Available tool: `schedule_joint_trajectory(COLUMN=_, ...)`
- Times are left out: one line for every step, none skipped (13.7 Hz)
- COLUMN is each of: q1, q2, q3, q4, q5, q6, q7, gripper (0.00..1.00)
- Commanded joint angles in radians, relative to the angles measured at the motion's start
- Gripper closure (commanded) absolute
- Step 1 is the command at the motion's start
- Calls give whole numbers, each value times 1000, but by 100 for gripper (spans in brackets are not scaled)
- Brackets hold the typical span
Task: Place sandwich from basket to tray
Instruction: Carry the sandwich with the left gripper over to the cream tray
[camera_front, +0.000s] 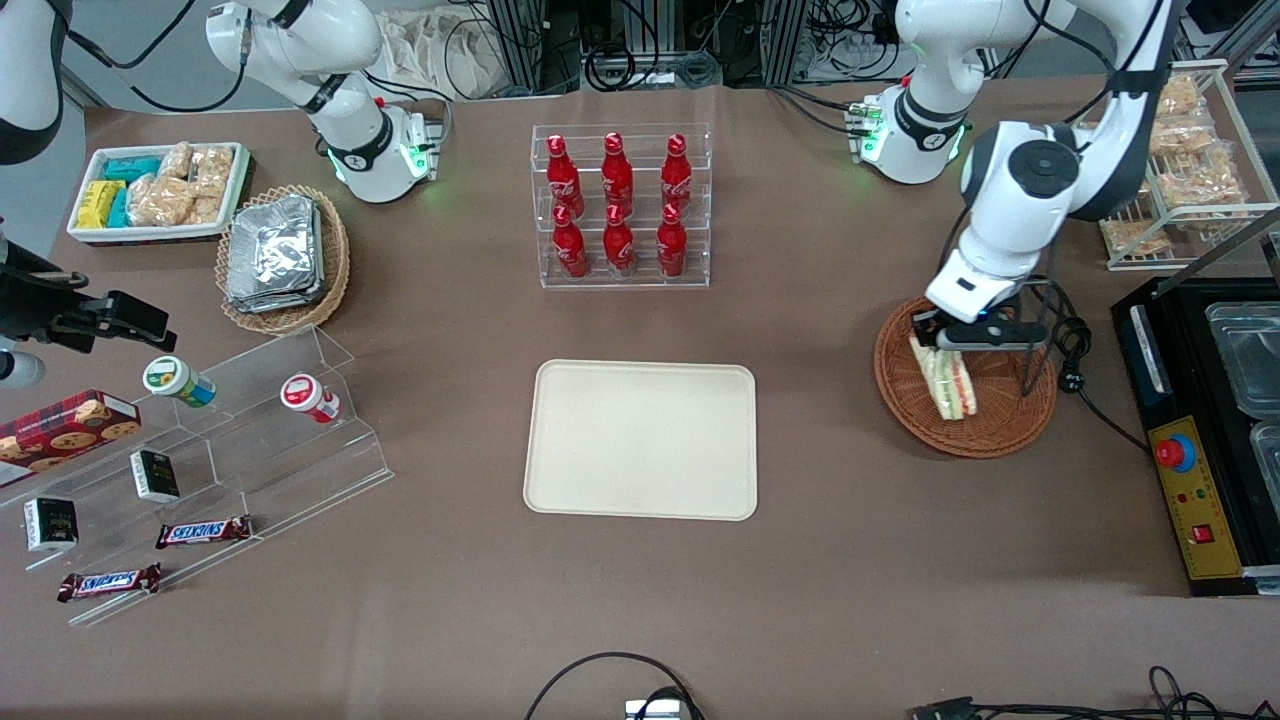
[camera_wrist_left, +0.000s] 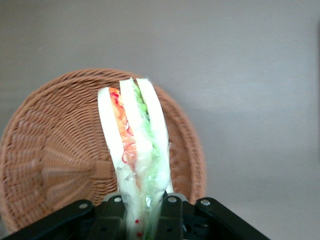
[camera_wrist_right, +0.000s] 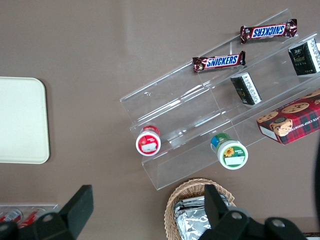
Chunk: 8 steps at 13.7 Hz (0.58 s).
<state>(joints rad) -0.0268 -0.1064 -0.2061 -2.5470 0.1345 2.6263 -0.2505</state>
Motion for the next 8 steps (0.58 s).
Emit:
schedule_joint_trajectory(q1=-67, q2=33, q3=-6, q4=60, q5=-12, q6=-23, q7=71, gripper=94)
schedule_joint_trajectory(q1=-91, q2=63, q3=-7, q4=82, q5=-47, q6=-22, q7=80, gripper=94)
schedule_joint_trajectory(q1=-135, q2=86, q3=-6, q4=109, q5=-80, q6=-20, q7=82, gripper=94)
schedule_joint_trajectory(q1=-162, q2=109, q3=-6, q4=135, q5=-98, q6=-20, q7=82, gripper=95)
schedule_joint_trajectory(q1=-191, q2=137, q3=-7, q4=169, q5=-114, q6=-20, q7=79, gripper=96)
schedule_joint_trajectory(q1=-221, q2=164, q3=-9, q4=203, q5=-127, q6=-22, q7=77, gripper=96)
schedule_joint_trajectory(q1=-234, q2=192, q3=-10, q4=227, q5=-128, q6=-22, q7=79, gripper=96)
schedule_joint_trajectory(q1=-242, q2=217, q3=-16, q4=243, q5=-130, q6=-22, q7=77, gripper=96)
